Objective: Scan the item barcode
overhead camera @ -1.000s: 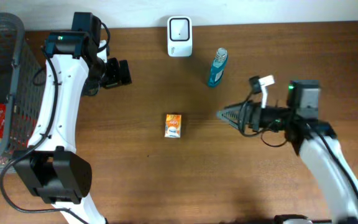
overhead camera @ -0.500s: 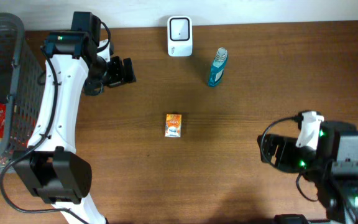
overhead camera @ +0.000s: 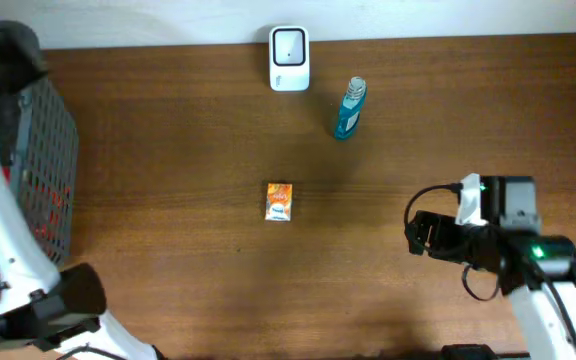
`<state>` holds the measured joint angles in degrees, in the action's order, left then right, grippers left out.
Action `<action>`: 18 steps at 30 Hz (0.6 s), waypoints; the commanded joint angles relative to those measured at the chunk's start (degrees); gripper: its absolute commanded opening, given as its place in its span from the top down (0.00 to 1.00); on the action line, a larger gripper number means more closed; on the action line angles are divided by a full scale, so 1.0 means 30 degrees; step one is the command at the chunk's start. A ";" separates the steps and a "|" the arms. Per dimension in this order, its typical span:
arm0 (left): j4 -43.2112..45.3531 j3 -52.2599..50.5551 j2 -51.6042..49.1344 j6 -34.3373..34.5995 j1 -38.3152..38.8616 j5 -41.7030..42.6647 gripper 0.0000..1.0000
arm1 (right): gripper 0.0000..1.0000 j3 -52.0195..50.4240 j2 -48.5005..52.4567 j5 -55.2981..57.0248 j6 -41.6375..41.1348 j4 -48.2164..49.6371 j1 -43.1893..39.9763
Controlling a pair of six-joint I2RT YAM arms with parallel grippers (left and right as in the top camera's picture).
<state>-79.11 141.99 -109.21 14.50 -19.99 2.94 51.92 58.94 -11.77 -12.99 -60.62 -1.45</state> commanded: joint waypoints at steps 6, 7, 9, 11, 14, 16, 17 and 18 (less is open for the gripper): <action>-0.0437 0.0313 0.0270 0.0656 -0.3519 0.2171 0.44 | 0.02 0.1056 0.3854 -0.8459 0.0539 0.2754 -0.0044; -0.0525 0.0313 0.0270 0.0656 -0.3519 0.2171 0.41 | 0.02 0.1056 0.3854 -0.8422 0.0554 0.3847 -0.0044; -0.0685 0.0313 0.0270 0.0656 -0.3519 0.2171 0.35 | 0.02 0.1086 0.3759 -0.9122 0.0583 0.3381 -0.0044; -0.0882 0.0313 0.0270 0.0656 -0.3519 0.2164 0.35 | 0.01 0.1166 0.2914 -0.9078 0.1676 0.3570 -0.0036; -0.0721 0.0306 0.0270 0.0663 -0.3519 0.2171 0.35 | 0.02 0.1158 -0.1953 -0.6237 0.2273 0.2200 -0.0022; -0.0721 0.0313 0.0270 0.0670 -0.3519 0.2171 0.35 | 0.02 0.1158 -0.4204 -0.5107 0.2266 0.0240 -0.0022; -0.0641 0.0313 0.0270 0.0670 -0.3519 0.2171 0.34 | 0.02 0.1158 -0.4860 -0.5115 0.2266 -0.0182 -0.0022; -0.0423 0.0313 0.0270 0.0794 -0.3519 0.2171 0.34 | 0.02 0.1158 -0.5697 -0.5115 0.2266 -0.0248 -0.0022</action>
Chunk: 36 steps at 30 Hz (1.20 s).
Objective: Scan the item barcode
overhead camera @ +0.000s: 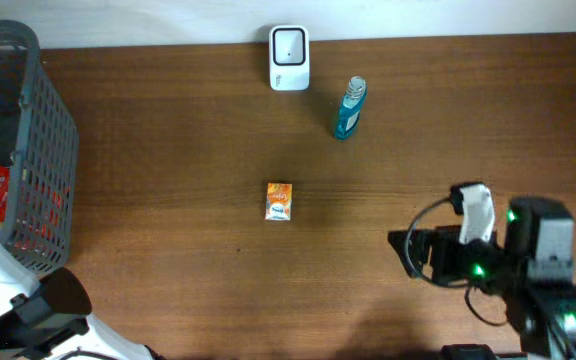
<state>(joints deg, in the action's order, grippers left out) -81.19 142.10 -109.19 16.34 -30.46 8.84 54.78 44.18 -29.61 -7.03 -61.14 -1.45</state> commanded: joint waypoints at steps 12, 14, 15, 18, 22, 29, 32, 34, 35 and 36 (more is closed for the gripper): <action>0.0022 0.0277 0.0262 0.0838 -0.0029 0.0495 0.36 | 0.02 0.0131 -0.7053 0.0831 0.0277 -0.0073 0.0015; -0.0124 0.0277 0.0262 0.0838 -0.0029 0.0495 0.36 | 0.02 0.0131 -0.9282 0.0831 0.0277 -0.0073 0.0015; -0.0117 0.0270 0.0262 0.0838 -0.0029 0.0495 0.35 | 0.02 0.0131 -0.9755 0.0831 0.0277 -0.0080 0.0007; -0.0182 0.0270 0.0262 0.0838 -0.0029 0.0488 0.01 | 0.02 -0.0080 -1.1089 0.0831 0.0277 -0.0080 -0.0007; -0.0204 0.0270 0.0262 0.0838 -0.0029 0.0481 0.01 | 0.01 -0.0233 -1.1533 0.0823 0.0277 -0.0087 -0.0007; -0.0335 0.0277 0.0262 0.0838 -0.0029 0.0481 0.01 | 0.02 -0.0393 -1.2036 0.2273 0.0277 -0.0364 -0.0007; -0.0335 0.0277 0.0262 0.0838 -0.0029 0.0481 0.01 | 0.02 -0.4692 -1.3653 0.2535 0.0947 0.5646 -0.0007; -0.0328 0.0277 0.0262 0.0838 -0.0029 0.0481 0.01 | 0.02 -0.8896 -1.4659 0.2535 0.0925 1.0826 0.0015; -0.0335 0.0270 0.0262 0.0838 -0.0029 0.0481 0.01 | 0.01 -1.0207 -1.4651 0.2535 0.0925 1.2509 0.0036; -0.0335 0.0270 0.0262 0.0831 -0.0029 0.0481 0.01 | 0.02 -1.1366 -1.4651 0.2623 0.0947 1.3930 0.0109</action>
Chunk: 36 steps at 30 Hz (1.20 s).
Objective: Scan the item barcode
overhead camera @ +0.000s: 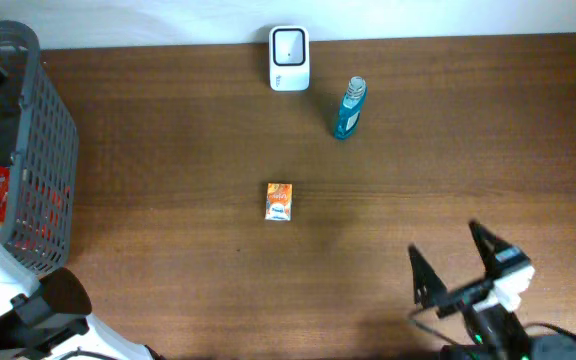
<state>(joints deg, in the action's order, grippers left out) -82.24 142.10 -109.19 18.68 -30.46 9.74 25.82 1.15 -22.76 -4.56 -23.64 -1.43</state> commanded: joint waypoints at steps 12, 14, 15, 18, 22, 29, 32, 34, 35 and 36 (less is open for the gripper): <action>0.0015 0.0277 0.0262 0.0051 -0.0029 0.0182 0.01 | 0.02 -0.6309 -0.0306 0.3169 0.0386 0.2484 0.0095; 0.0022 0.0270 0.0262 0.0051 -0.0029 0.0182 0.01 | 0.02 -0.6309 -0.0306 0.3177 0.0386 0.0933 0.0095; 0.0015 0.0270 0.0262 0.0051 -0.0029 0.0182 0.01 | 0.02 -0.6302 -0.0306 0.3177 0.0386 0.0022 0.0095; 0.0015 0.0277 0.0262 0.0051 -0.0029 0.0182 0.01 | 0.02 -0.6302 -0.0306 0.3177 0.0379 0.0022 0.0095; 0.0015 0.0270 0.0262 0.0058 -0.0029 0.0182 0.01 | 0.02 -0.6302 -0.0299 0.3177 0.0386 0.0015 0.0095; -0.0612 0.0270 0.0262 0.0015 -0.0029 0.1348 0.01 | 0.01 -0.6302 -0.0299 0.3177 0.0386 0.0015 0.0095; 0.0867 0.0255 -0.0066 0.0801 -0.0036 -0.7096 0.01 | 0.02 -0.6302 -0.0299 0.3177 0.0386 0.0015 0.0095; 0.1027 0.0248 -0.0962 0.2127 -0.0692 -0.9034 0.02 | 0.02 -0.6302 -0.0299 0.3177 0.0386 0.0015 0.0095; 0.1035 0.0248 -0.1698 0.2120 -0.1035 -0.9041 0.10 | 0.02 -0.6302 -0.0299 0.3177 0.0386 0.0015 0.0095; 0.0954 0.0219 -0.2747 0.2120 -0.1326 -0.9034 0.08 | 0.02 -0.6302 -0.0299 0.3177 0.0386 0.0015 0.0095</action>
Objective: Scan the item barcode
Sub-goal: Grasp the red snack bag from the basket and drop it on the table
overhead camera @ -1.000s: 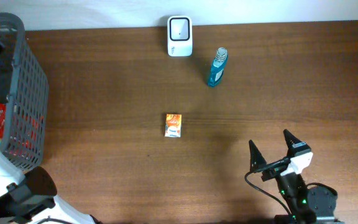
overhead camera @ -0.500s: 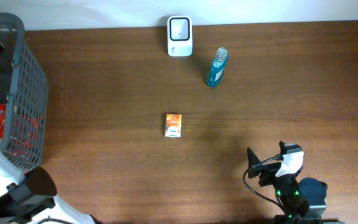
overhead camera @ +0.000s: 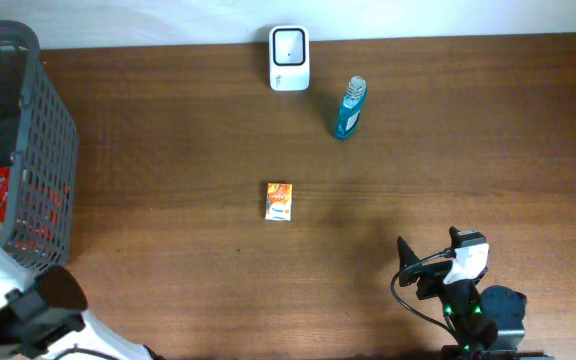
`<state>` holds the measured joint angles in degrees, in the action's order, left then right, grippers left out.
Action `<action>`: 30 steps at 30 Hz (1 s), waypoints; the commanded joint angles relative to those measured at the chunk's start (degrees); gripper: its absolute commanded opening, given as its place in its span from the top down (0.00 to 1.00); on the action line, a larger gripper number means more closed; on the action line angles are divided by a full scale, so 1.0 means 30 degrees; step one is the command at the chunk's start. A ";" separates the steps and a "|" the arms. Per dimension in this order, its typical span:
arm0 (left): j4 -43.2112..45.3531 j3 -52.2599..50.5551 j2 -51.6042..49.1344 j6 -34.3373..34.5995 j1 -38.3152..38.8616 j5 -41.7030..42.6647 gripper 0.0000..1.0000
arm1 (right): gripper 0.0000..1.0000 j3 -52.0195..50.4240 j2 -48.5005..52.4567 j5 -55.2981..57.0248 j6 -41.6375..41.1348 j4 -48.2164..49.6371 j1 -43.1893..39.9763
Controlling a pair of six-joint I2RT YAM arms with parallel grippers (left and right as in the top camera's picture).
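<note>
The white barcode scanner stands at the table's far edge, in the middle. A small orange box lies flat at the table's centre, with nothing near it. A blue bottle lies to the right of the scanner. My right gripper is folded back at the front right, far from the box; its dark fingers point left, apart, with nothing between them. Only the left arm's base and a white link show at the front left, and its gripper is out of view.
A grey mesh basket takes up the left end of the table, with red packets inside it. The table is dark brown wood.
My right arm has pulled back closer to its base at the front edge. Its fingers were spread wide and pointing up the table; now they point left. The box, bottle and scanner have not moved.
At first my left arm reached over the basket and my right gripper hung at mid-right of the table. Then the left arm was back at the front left, clear of the basket. The right arm has stood nearer the front edge at each later moment. The items stayed put.
</note>
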<state>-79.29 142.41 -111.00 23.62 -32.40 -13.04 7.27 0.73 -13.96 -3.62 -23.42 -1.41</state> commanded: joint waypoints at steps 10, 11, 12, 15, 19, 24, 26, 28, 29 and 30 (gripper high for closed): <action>-0.3264 0.0044 -1.0564 0.3563 -0.0401 -0.0947 0.28 | 0.02 -0.0117 -0.0160 0.0240 0.0073 -0.0058 0.0087; -0.3213 0.0044 -1.1132 0.3563 -0.0211 -0.0947 0.27 | 0.02 -0.0117 -0.0160 0.0240 0.0073 -0.0058 0.0087; -0.2936 0.0044 -1.1657 0.3563 -0.0080 -0.0947 0.26 | 0.02 -0.0117 -0.0160 0.0240 0.0073 -0.0058 0.0087; -0.3002 0.0044 -1.2451 0.3555 -0.0044 -0.0954 0.31 | 0.02 -0.0117 -0.0160 0.0240 0.0066 -0.0058 0.0087; -0.3330 0.0044 -1.2466 0.3555 -0.0058 -0.0947 0.67 | 0.02 -0.0117 -0.0160 0.0240 0.0073 -0.0058 0.0087; -0.5821 0.3912 -1.2305 0.2397 -0.0423 -0.0248 1.00 | 0.02 -0.0117 -0.0160 0.0240 0.0073 -0.0058 0.0087; -0.5814 0.6703 -1.0520 0.1268 -0.0430 0.2295 1.00 | 0.01 -0.0117 -0.0160 0.0240 0.0073 -0.0058 0.0087; -0.5814 0.9209 -0.7927 0.1872 -0.0423 0.4036 1.00 | 0.02 -0.0117 -0.0160 0.0240 0.0073 -0.0058 0.0087; -0.5814 1.0236 -0.6652 0.2251 -0.0415 0.4707 1.00 | 0.02 -0.0117 -0.0160 0.0240 0.0073 -0.0058 0.0087; -0.5763 1.1635 -0.4510 0.2266 -0.0299 0.5297 1.00 | 0.02 -0.0117 -0.0160 0.0240 0.0073 -0.0058 0.0087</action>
<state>-96.62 169.95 -137.03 29.74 -33.45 -2.42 7.27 0.73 -13.96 -3.60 -23.42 -1.41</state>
